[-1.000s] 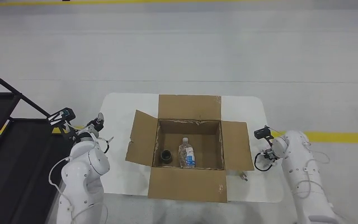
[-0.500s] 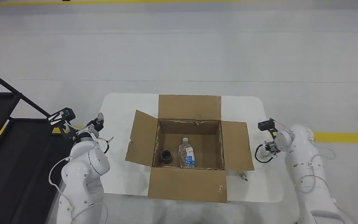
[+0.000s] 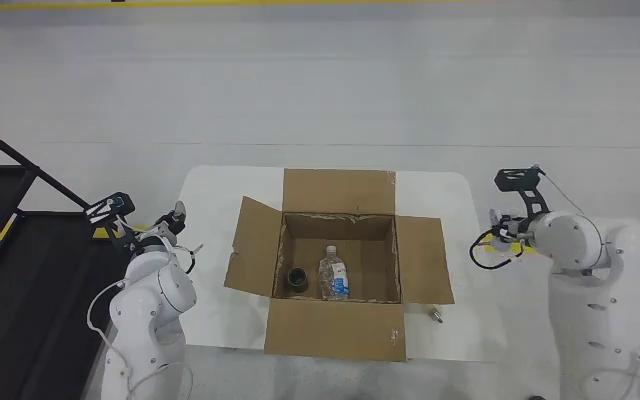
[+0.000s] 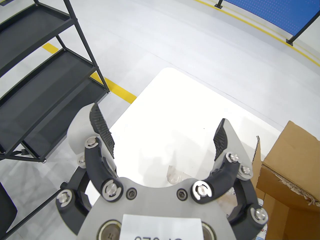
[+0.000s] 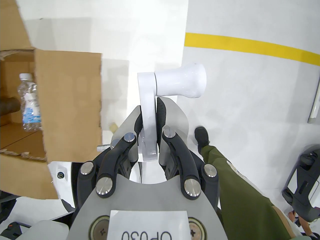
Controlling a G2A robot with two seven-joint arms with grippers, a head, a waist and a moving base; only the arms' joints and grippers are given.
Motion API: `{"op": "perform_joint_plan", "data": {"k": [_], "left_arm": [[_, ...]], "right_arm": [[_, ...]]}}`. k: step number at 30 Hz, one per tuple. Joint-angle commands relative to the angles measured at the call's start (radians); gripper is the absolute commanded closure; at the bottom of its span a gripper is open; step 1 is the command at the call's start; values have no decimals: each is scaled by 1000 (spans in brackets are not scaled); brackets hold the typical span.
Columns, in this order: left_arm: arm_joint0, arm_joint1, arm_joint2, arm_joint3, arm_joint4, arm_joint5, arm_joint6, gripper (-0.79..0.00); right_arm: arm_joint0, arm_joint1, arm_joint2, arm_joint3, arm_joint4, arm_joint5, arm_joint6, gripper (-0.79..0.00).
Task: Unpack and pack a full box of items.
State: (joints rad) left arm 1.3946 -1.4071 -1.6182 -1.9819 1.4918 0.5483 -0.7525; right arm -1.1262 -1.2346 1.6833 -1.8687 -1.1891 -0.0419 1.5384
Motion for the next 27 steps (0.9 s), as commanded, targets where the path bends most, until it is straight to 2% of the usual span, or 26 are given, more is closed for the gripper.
{"op": "perform_joint_plan", "data": {"k": [1,9,21,24,27], "left_arm": [[0,0,0,0,0,0,0,-785],[0,0,0,0,0,0,0,-785],[0,0,0,0,0,0,0,-785],[0,0,0,0,0,0,0,-785],[0,0,0,0,0,0,0,-785]], "right_arm": [[-27,-2,-53,-68,-4,33,-2,0],[-92,-12,-241,-143,-72,104,-22,0],[-95,-12,-247,-143,-79,106,-25,0],[-116,-10,-248,-144,-72,89,-73,0],[-117,-13,-307,-183,-92,79,-82,0]]}}
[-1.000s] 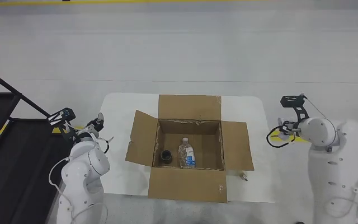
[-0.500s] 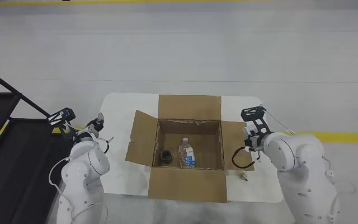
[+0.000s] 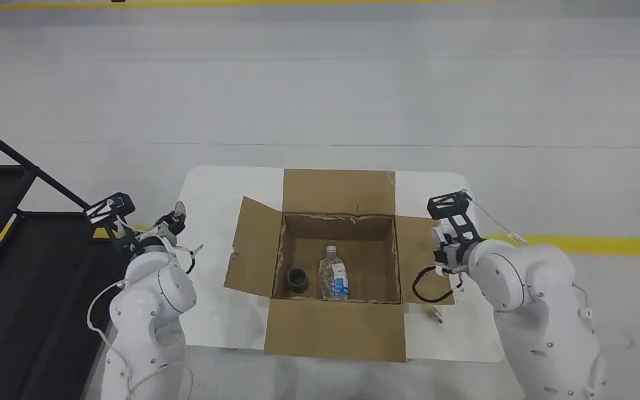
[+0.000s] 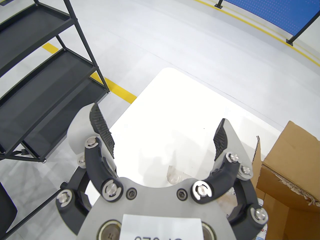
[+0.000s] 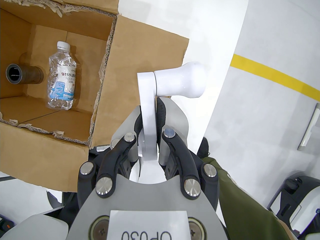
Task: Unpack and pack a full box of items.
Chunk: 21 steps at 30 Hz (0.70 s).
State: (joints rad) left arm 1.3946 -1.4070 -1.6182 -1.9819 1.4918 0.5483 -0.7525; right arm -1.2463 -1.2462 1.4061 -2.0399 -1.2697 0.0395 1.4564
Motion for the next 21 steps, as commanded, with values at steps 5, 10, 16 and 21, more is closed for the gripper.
{"op": "perform_joint_plan", "data": {"k": [5,10,16,21], "left_arm": [[0,0,0,0,0,0,0,-785],[0,0,0,0,0,0,0,-785],[0,0,0,0,0,0,0,-785],[0,0,0,0,0,0,0,-785]], "right_arm": [[77,-21,-242,13,-140,29,2,0],[203,-60,-441,197,-220,95,10,0],[305,-110,-610,407,-268,122,17,0],[348,-148,-687,560,-256,131,-6,0]]}}
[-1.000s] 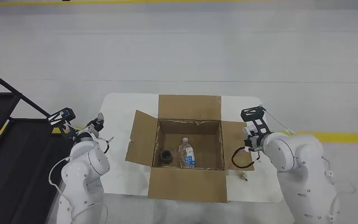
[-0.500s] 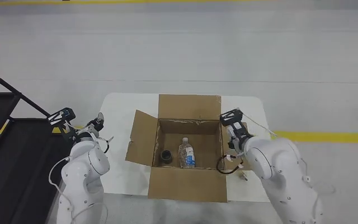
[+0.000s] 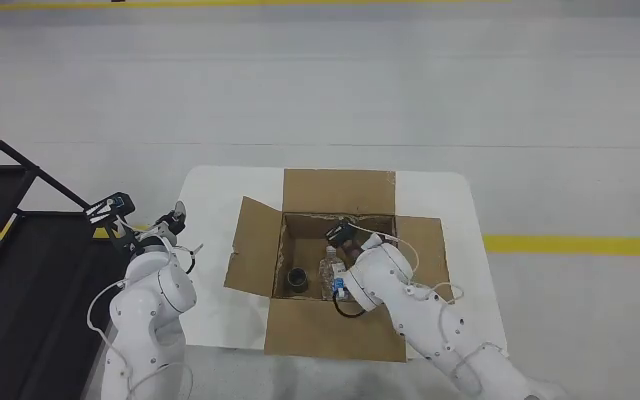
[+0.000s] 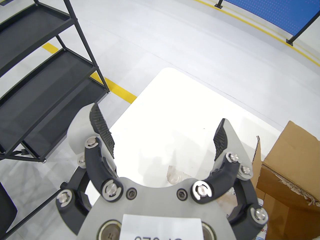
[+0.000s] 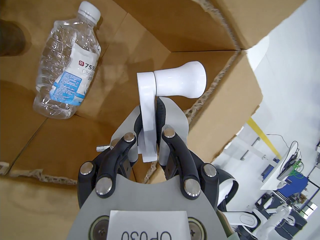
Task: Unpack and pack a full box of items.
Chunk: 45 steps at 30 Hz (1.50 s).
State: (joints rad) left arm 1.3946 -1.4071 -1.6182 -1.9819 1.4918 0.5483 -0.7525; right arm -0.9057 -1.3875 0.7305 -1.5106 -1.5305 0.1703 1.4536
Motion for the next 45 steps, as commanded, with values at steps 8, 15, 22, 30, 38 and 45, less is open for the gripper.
{"op": "perform_joint_plan", "data": {"k": [8,15,22,30,38,45], "left_arm": [[0,0,0,0,0,0,0,-785],[0,0,0,0,0,0,0,-785],[0,0,0,0,0,0,0,-785],[0,0,0,0,0,0,0,-785],[0,0,0,0,0,0,0,-785],[0,0,0,0,0,0,0,-785]], "right_arm": [[47,-58,-75,196,59,-11,-41,0],[68,-96,-113,288,76,-16,-62,-55],[79,-120,-113,343,90,-19,-75,-323],[78,-132,-76,341,124,-35,-93,-311],[-23,-65,169,-62,113,-77,20,-336],[-252,16,547,-443,27,-251,82,0]]}}
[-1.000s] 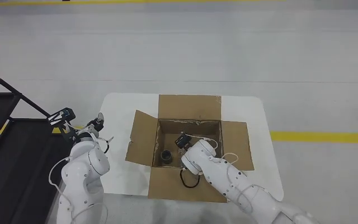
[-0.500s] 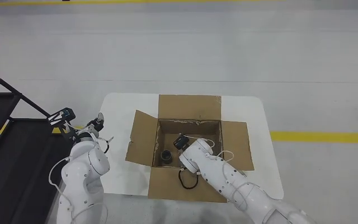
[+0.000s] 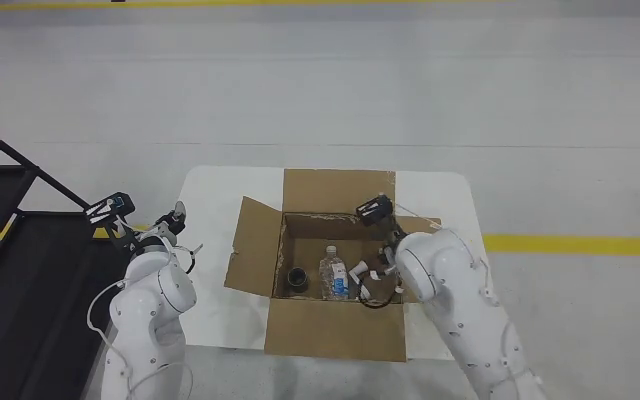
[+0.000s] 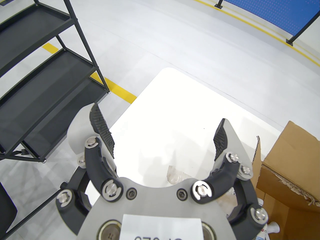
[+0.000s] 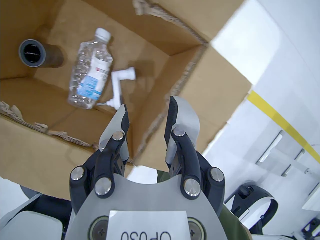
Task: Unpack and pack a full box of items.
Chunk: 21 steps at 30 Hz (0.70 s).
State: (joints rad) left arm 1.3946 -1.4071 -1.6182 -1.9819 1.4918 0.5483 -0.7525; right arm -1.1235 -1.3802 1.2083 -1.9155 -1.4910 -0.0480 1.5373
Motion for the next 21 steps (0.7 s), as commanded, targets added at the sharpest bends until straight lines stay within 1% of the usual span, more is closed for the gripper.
{"op": "perform_joint_plan", "data": {"k": [1,5,9,11,21], "left_arm": [[0,0,0,0,0,0,0,-785],[0,0,0,0,0,0,0,-785],[0,0,0,0,0,0,0,-785],[0,0,0,0,0,0,0,-785],[0,0,0,0,0,0,0,-785]], "right_arm": [[-61,17,112,-61,-16,-63,-1,0],[-152,39,252,-109,-31,-140,-1,0],[-215,49,321,-139,19,-176,-1,0],[-221,50,327,-139,54,-178,-1,0],[-221,50,327,-139,54,-178,-1,0]]}}
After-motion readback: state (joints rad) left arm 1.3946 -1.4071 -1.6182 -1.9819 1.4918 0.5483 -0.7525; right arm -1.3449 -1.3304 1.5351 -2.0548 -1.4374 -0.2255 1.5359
